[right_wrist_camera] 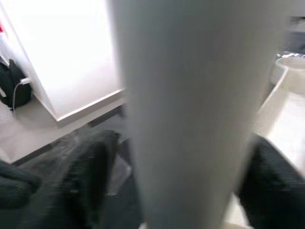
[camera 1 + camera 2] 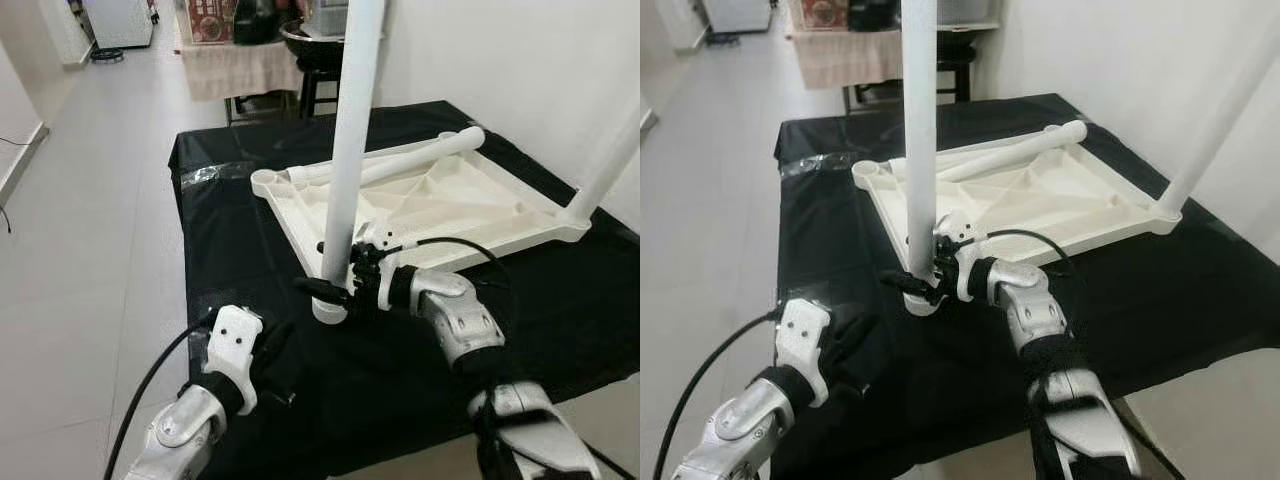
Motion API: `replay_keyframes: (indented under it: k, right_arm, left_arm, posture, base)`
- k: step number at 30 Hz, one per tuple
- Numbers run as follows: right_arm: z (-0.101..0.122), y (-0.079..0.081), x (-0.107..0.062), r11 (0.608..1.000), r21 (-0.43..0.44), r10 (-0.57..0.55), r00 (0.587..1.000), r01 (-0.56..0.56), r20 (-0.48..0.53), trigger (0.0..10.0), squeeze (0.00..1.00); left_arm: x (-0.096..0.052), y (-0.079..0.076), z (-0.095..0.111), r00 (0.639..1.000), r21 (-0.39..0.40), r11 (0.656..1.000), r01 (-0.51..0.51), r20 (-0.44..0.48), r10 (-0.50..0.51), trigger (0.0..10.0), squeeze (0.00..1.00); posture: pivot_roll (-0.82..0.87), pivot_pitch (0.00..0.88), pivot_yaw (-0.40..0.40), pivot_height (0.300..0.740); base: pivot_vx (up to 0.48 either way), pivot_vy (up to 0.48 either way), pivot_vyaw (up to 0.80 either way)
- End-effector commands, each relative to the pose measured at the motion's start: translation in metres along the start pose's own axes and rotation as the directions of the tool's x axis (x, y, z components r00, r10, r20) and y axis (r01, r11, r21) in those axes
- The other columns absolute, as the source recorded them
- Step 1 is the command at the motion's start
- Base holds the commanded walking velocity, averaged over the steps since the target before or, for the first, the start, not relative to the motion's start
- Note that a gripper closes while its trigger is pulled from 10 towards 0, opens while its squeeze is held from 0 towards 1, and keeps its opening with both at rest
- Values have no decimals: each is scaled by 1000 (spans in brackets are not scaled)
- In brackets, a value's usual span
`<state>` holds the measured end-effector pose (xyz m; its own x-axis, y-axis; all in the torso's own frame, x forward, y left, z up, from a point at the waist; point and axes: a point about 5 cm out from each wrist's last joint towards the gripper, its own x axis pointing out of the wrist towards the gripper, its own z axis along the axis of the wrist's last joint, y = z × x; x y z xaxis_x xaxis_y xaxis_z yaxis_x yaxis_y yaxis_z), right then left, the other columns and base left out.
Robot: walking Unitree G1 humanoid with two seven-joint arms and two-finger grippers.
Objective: Building children table
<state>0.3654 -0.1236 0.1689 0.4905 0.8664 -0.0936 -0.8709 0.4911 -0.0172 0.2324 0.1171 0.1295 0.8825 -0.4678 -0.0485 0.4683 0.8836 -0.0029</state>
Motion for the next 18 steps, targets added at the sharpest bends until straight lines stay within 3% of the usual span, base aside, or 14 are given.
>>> replay_keyframes:
  k: [1,15,17,18]
  right_arm:
    - [-1,-3,-3,1000,24,11,1000,-12,23,0,0]
    - [-7,-10,-15,999,43,26,999,-28,47,0,0]
    - [-23,-5,-19,998,24,-65,998,66,-18,0,0]
    - [-35,2,-16,976,3,-218,974,219,-63,0,0]
  left_arm:
    - [-2,-1,-4,1000,2,1000,-2,-26,2,10000,0]
    - [-2,-4,-5,1000,-1,1000,-1,-27,1,10000,0]
    - [-2,-5,-5,1000,-8,1000,1,-25,-2,10000,0]
    - [-2,-6,-5,1000,-11,1000,2,-23,-3,10000,0]
  posture:
    - [84,51,-62,740]
    - [75,51,-62,740]
    - [42,64,-64,740]
    - [32,66,-72,740]
  base:
    - [0,0,0]
    - [0,0,0]
    - [0,0,0]
    - [0,0,0]
